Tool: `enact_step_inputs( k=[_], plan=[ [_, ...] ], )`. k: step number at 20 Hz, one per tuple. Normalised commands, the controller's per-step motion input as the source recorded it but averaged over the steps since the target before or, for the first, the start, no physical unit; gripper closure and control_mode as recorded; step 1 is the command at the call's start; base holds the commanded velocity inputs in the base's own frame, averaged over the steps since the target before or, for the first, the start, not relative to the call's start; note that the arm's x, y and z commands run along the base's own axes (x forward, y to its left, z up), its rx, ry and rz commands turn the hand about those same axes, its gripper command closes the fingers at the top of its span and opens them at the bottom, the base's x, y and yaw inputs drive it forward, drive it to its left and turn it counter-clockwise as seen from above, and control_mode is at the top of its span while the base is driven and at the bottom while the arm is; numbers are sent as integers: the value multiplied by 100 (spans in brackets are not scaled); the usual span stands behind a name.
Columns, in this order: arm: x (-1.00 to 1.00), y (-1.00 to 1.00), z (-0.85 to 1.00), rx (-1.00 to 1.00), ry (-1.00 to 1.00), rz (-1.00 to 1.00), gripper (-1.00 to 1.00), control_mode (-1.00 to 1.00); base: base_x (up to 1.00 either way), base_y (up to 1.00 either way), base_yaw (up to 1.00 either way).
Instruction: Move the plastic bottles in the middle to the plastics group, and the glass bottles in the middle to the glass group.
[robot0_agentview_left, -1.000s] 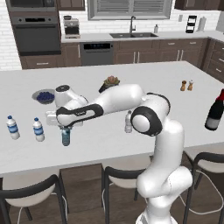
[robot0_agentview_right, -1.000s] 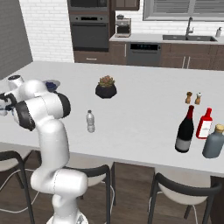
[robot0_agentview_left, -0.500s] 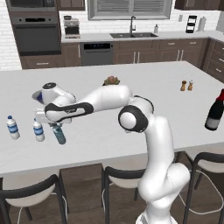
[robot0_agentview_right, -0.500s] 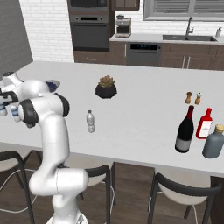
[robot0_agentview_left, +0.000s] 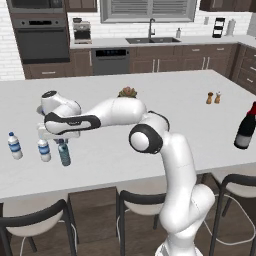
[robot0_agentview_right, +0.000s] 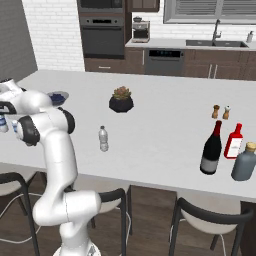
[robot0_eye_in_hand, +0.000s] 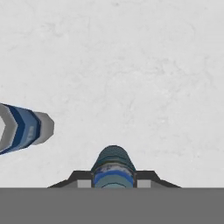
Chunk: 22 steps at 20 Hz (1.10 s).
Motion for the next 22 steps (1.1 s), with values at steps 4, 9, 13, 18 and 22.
enact_step_inputs(
  k=[4,9,13,18,22],
  plan=[
    [-19,-30,-1,2,0,0,100,-100,0,0,0],
    [0,-16,-26,0,2,0,100,-100,0,0,0],
    [0,-12,-37,6,0,0,100,-100,0,0,0],
    [0,-3,-37,7,0,0,100,-100,0,0,0],
    [0,-1,-39,4,0,0,-100,-100,0,0,0]
  ],
)
